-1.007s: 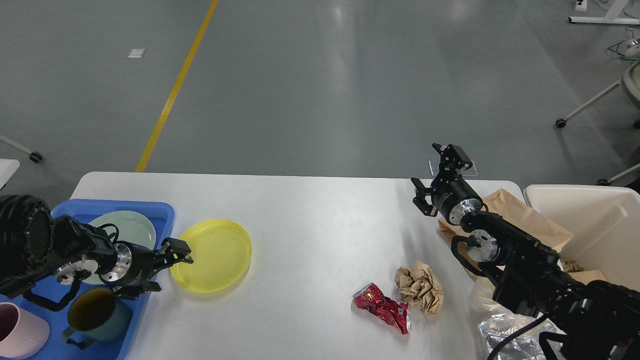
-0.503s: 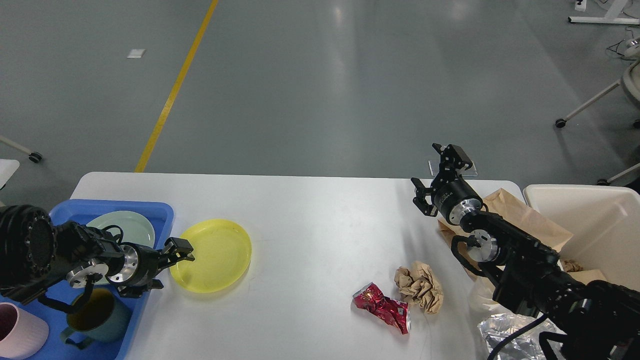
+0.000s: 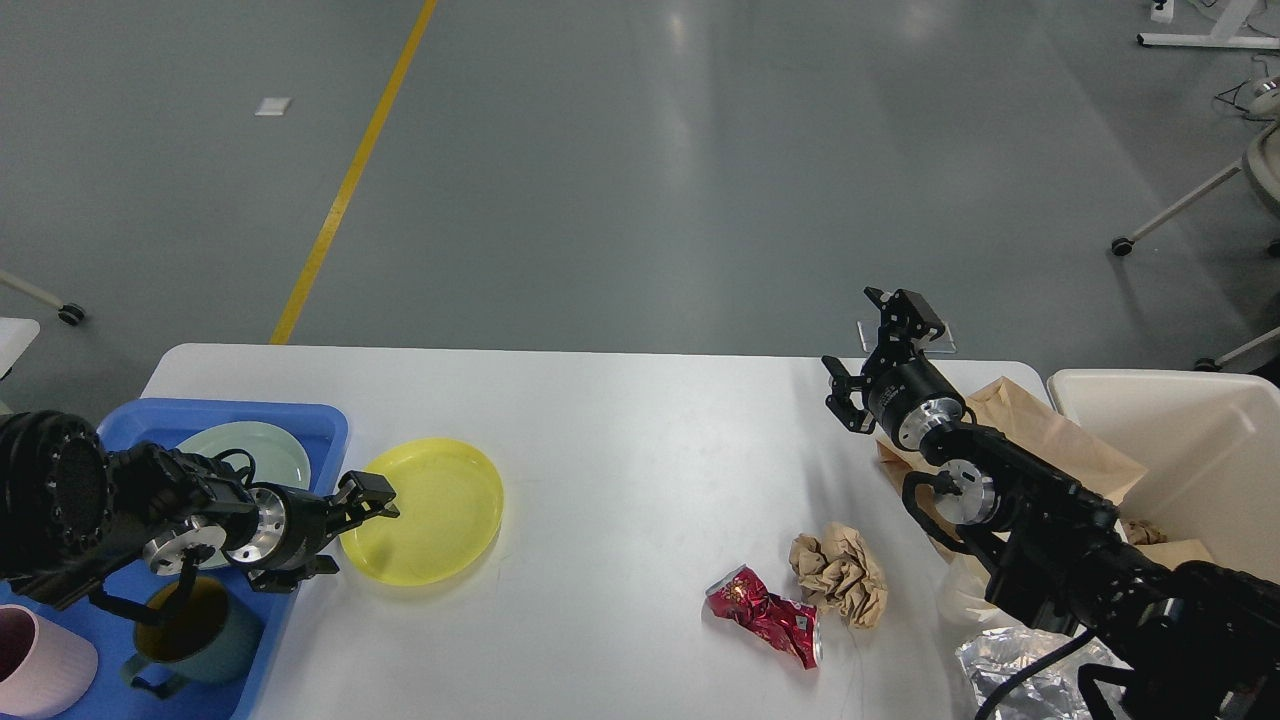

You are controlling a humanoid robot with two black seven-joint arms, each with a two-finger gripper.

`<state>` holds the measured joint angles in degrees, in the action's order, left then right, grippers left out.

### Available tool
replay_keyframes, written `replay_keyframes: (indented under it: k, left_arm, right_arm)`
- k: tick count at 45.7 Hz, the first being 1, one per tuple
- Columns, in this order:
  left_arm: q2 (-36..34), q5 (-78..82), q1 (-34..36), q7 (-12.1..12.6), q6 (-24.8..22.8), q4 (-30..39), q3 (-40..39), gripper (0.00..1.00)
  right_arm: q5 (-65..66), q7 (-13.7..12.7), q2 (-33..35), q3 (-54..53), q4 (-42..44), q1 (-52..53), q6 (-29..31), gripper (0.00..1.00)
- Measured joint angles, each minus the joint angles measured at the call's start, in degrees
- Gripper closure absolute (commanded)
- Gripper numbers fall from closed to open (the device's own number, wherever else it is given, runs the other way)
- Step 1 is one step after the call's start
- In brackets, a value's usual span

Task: Tidy desktop
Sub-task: 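Grip the edge of the yellow plate with the left gripper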

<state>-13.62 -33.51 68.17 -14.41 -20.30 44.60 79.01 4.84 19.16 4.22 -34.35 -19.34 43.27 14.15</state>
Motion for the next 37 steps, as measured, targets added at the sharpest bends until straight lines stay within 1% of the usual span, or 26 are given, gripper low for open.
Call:
replay_keyframes:
  k: [8, 14, 16, 21, 26, 30, 32, 35, 37]
  left_arm:
    - [0.04, 0.08, -1.85, 2.64, -0.19, -2.16, -1.86, 0.07]
    - [0.03, 0.10, -2.11, 3.56, -0.18, -2.43, -2.32, 0.12]
    - [0.05, 0.12, -2.13, 3.59, -0.19, -2.47, -2.35, 0.16]
    - [0.23, 0.42, -2.14, 3.80, -0.33, -2.53, -2.37, 0.30]
    - [0.30, 0.87, -2.12, 4.35, -1.39, -2.62, -2.42, 0.38]
    - [0.30, 1.11, -2.03, 4.96, -2.93, -2.68, -2.42, 0.42]
    - [0.30, 1.13, -2.00, 5.22, -3.53, -2.68, -2.42, 0.46]
    - [0.34, 1.15, -2.00, 5.36, -3.93, -2.71, -2.43, 0.51]
    - [0.42, 1.15, -2.00, 5.40, -4.20, -2.74, -2.46, 0.56]
  right_arm:
    - [-0.01, 0.00, 0.00, 0.00, 0.00, 0.02, 0.00, 0.00]
    - [0.00, 0.00, 0.00, 0.00, 0.00, 0.01, 0.00, 0.00]
    - [0.00, 0.00, 0.00, 0.00, 0.00, 0.02, 0.00, 0.00]
    - [0.00, 0.00, 0.00, 0.00, 0.00, 0.01, 0.00, 0.00]
    - [0.00, 0.00, 0.00, 0.00, 0.00, 0.01, 0.00, 0.00]
    - [0.00, 0.00, 0.00, 0.00, 0.00, 0.01, 0.00, 0.00]
    - [0.00, 0.00, 0.00, 0.01, 0.00, 0.01, 0.00, 0.00]
    - [0.00, 0.00, 0.00, 0.02, 0.00, 0.01, 0.00, 0.00]
    - [0.00, 0.00, 0.00, 0.02, 0.00, 0.01, 0.00, 0.00]
